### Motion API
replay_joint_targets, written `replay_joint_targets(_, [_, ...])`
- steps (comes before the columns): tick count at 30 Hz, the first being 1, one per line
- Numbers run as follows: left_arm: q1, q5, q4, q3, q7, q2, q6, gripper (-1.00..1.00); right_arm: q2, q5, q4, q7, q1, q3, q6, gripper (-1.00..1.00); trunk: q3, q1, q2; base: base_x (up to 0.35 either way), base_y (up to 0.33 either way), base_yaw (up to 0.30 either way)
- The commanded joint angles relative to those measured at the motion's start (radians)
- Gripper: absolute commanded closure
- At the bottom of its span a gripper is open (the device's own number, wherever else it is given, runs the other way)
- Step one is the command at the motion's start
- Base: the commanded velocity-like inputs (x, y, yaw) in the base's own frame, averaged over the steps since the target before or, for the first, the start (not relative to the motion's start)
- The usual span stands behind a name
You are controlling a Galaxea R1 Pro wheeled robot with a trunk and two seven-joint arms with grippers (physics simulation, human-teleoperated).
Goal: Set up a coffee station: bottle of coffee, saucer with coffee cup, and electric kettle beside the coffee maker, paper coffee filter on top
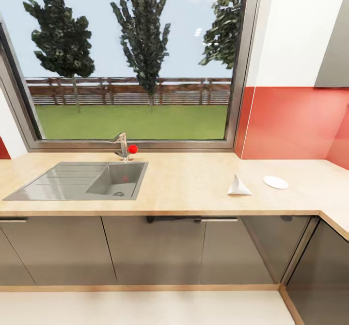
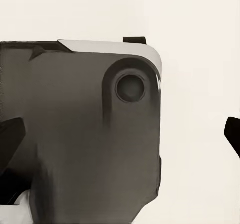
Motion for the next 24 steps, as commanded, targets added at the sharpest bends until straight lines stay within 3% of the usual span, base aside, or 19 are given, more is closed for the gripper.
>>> replay_joint_targets(1, [0.000,0.009,0.000,-0.005,0.000,-0.001,0.003,-1.00,0.000,-0.001,-0.002,0.001,0.000,-0.001,-0.003,-1.00,0.002,-0.004,0.007,0.000,0.000,0.000])
replay_joint_targets(11, [0.000,0.005,-0.002,-0.006,0.000,0.003,0.006,-1.00,-0.001,0.000,-0.013,0.001,0.000,-0.001,-0.003,-1.00,0.034,-0.042,0.077,0.000,0.000,0.000])
replay_joint_targets(13, [0.000,0.005,-0.003,-0.006,0.000,0.022,-0.019,-1.00,-0.001,0.000,-0.013,0.001,0.000,0.000,-0.003,-1.00,0.040,-0.050,0.091,0.000,0.000,0.000])
replay_joint_targets(18, [0.000,0.004,-0.002,-0.007,0.000,0.040,-0.040,-1.00,-0.001,0.000,-0.013,0.001,0.000,0.001,-0.003,-1.00,0.055,-0.069,0.126,0.000,0.000,0.000])
replay_joint_targets(24, [0.001,0.002,-0.001,-0.010,0.000,0.044,-0.054,-1.00,0.000,0.001,-0.012,0.001,0.000,0.001,-0.003,-1.00,0.055,-0.069,0.126,0.000,0.000,0.000])
